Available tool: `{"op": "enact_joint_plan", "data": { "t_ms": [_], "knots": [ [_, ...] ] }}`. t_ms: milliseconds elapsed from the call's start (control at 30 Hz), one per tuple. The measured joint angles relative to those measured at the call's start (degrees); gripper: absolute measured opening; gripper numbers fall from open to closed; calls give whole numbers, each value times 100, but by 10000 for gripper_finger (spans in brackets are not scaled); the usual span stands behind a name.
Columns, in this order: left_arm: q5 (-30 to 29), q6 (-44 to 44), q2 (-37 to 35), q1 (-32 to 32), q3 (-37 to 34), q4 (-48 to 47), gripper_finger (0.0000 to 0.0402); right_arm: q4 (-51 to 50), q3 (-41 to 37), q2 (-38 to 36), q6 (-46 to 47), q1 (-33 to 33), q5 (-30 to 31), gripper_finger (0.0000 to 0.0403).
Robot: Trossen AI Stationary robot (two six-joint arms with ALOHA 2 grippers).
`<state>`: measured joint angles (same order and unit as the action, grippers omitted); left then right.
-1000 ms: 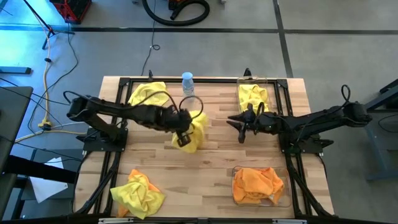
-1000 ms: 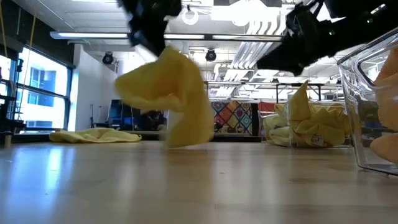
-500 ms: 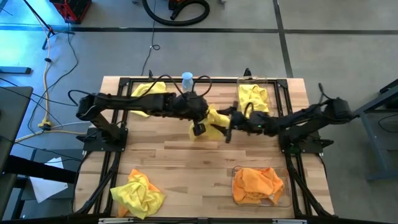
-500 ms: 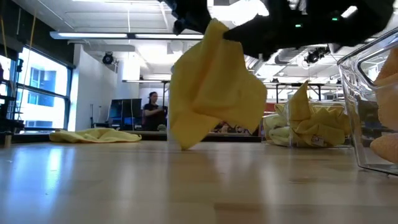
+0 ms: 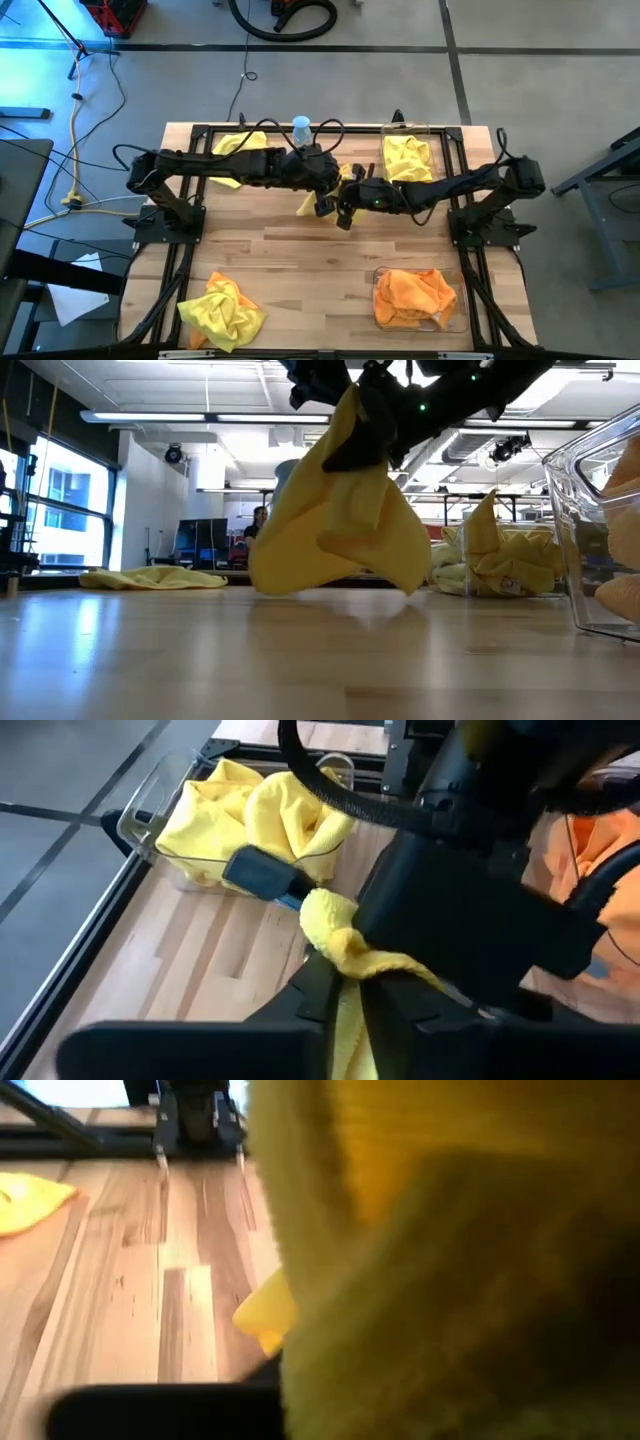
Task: Sort microfiber towel by color & place in baskets
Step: Put the yellow microfiber cloth into the top transparent bin
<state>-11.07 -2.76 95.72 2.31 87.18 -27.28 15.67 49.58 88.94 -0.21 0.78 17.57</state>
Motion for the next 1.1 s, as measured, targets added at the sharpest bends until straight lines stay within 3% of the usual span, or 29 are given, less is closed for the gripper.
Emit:
{"op": "enact_joint_plan", "data": {
  "t_ms": [67,167,367,500,633,767,867,1000,1100],
  "knots": [
    [-1,8,0,0,0,-47,51,-213,37,-76,17,0,-1,16],
    [-4,131,-50,0,0,-428,80,-567,42,-294,172,1,127,28],
    [-20,2,-243,-65,-298,-982,112,-1408,42,-1145,171,-4,561,8],
    [-4,-38,-623,-220,-1012,-475,115,-1901,46,-1927,150,-5,844,8],
    [-133,-308,-1234,-345,-2022,359,115,-2355,44,-2699,-48,-111,1618,4],
    [-287,-623,-1900,-498,-3182,1269,115,-2554,42,-3417,-495,-499,2564,2],
    [-423,-882,-2339,-582,-3904,1820,115,-2883,50,-3841,-444,-1009,2944,2],
    [-544,-1105,-2757,-603,-4517,2255,115,-3793,48,-4141,368,-1856,2779,1],
    [-700,-1200,-2936,-603,-4853,2430,115,-4264,44,-4083,933,-2513,1849,1]
  ]
}}
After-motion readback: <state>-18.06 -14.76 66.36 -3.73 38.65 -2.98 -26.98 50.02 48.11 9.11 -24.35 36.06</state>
